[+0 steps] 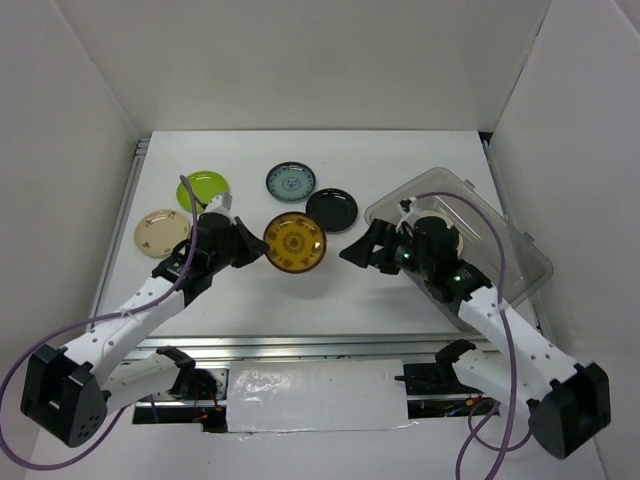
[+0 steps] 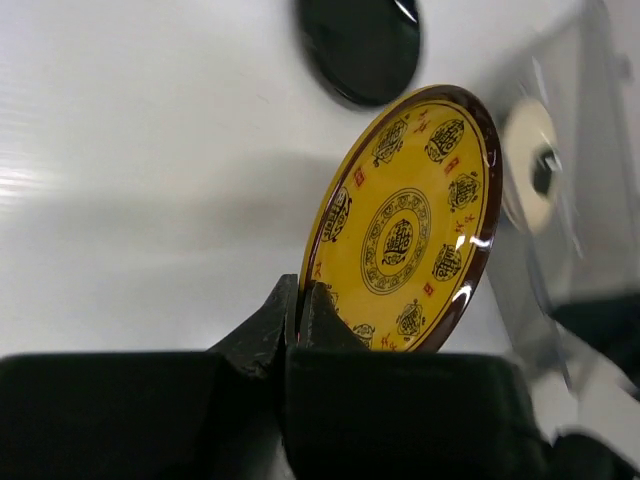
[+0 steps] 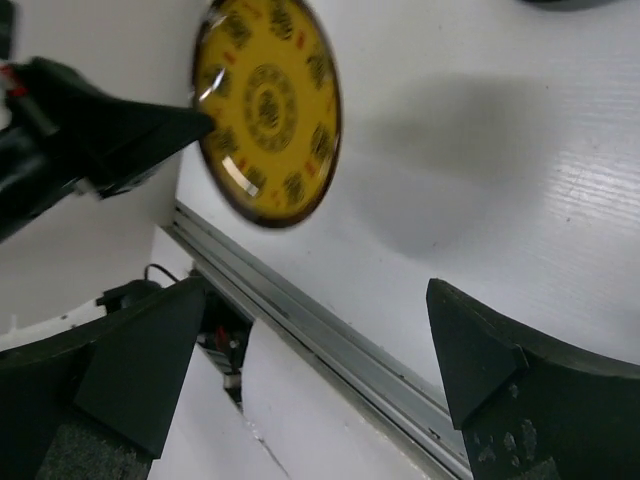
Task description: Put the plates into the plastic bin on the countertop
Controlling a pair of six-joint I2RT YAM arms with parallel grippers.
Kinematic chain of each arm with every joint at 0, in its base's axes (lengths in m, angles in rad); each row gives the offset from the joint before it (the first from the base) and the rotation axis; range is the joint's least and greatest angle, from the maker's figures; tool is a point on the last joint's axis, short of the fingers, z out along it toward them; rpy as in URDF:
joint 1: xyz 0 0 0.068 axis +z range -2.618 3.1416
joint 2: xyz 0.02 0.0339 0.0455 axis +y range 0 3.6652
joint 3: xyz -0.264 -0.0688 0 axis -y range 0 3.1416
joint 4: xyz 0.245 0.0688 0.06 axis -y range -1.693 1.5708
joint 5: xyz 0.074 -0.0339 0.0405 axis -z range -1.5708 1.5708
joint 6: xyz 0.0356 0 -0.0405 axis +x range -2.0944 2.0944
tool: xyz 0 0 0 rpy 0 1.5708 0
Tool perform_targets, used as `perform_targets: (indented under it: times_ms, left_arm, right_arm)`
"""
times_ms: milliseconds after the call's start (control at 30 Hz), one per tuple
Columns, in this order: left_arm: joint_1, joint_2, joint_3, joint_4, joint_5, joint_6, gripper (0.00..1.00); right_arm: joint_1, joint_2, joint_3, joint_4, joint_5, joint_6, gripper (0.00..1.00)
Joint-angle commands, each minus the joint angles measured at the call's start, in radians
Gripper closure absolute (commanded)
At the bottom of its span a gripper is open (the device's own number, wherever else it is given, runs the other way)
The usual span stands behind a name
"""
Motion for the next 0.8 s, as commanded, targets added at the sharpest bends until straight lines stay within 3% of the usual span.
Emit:
perform_targets:
  times_ms: [0, 133, 267, 333, 433, 467, 500, 533, 667, 700, 767]
  left_arm:
    - [-0.050, -0.045, 0.024, 0.054, 0.183, 0.063, 1.00]
    - [-0.082, -0.036, 0.030, 0.073, 0.309, 0.077, 1.00]
    - [-0.088, -0.033, 0.016, 0.094, 0.343, 0.065, 1.00]
    - [-0.088, -0.036, 0.013, 0.105, 0.357, 0.060, 1.00]
    - [-0.087, -0.025, 0.036, 0.090, 0.336, 0.060, 0.99]
    - [-0.085, -0.021, 0.048, 0.041, 0.319, 0.059, 0.89]
    - [-0.087, -0.016, 0.082, 0.010, 0.282, 0.053, 0.37]
    - [-0.088, -0.010, 0.099, -0.025, 0.206, 0.043, 0.01]
    - [-0.098, -0.030, 0.139, -0.157, 0.008, 0.001, 0.01]
    - [-0.098, -0.036, 0.134, -0.168, -0.019, -0.010, 0.01]
    - [-0.099, -0.036, 0.125, -0.165, -0.062, -0.021, 0.01]
  right_arm:
    - [0.090, 0.124, 0.090, 0.044, 0.172, -0.037, 0.01]
    - [0.147, 0.209, 0.098, 0.102, 0.206, -0.018, 0.04]
    - [0.169, 0.264, 0.114, 0.107, 0.252, -0.006, 0.34]
    - [0.170, 0.270, 0.111, 0.116, 0.248, 0.000, 0.43]
    - [0.172, 0.255, 0.094, 0.122, 0.247, 0.014, 0.94]
    - [0.173, 0.232, 0.089, 0.107, 0.281, 0.020, 1.00]
    - [0.170, 0.217, 0.088, 0.095, 0.303, 0.023, 1.00]
    - [0.164, 0.202, 0.089, 0.052, 0.333, 0.028, 1.00]
    - [-0.003, 0.101, 0.083, -0.080, 0.438, 0.059, 1.00]
    - [-0.129, 0.079, 0.072, -0.089, 0.419, 0.066, 1.00]
    - [-0.263, 0.044, 0.052, -0.112, 0.409, 0.072, 1.00]
